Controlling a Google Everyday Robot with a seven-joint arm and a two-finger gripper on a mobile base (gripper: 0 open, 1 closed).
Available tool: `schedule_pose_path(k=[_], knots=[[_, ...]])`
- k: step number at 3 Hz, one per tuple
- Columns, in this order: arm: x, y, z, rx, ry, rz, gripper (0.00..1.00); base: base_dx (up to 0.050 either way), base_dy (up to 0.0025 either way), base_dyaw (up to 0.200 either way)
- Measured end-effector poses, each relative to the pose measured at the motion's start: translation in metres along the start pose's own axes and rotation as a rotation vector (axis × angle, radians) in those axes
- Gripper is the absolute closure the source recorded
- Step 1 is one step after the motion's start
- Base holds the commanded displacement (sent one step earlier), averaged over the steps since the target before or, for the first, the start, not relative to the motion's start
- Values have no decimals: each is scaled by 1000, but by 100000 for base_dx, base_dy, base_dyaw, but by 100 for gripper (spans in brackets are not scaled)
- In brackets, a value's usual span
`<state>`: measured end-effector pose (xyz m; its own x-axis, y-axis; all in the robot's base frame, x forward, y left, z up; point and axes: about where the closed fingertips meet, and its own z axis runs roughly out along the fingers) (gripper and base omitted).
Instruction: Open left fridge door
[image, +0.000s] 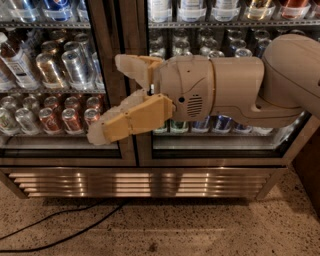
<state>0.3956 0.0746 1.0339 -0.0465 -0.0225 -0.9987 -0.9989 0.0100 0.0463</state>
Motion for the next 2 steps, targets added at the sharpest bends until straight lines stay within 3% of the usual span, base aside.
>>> schedule_pose_path(k=[2], knots=[[0,0,0,0,0,0,0,4993,3,50]])
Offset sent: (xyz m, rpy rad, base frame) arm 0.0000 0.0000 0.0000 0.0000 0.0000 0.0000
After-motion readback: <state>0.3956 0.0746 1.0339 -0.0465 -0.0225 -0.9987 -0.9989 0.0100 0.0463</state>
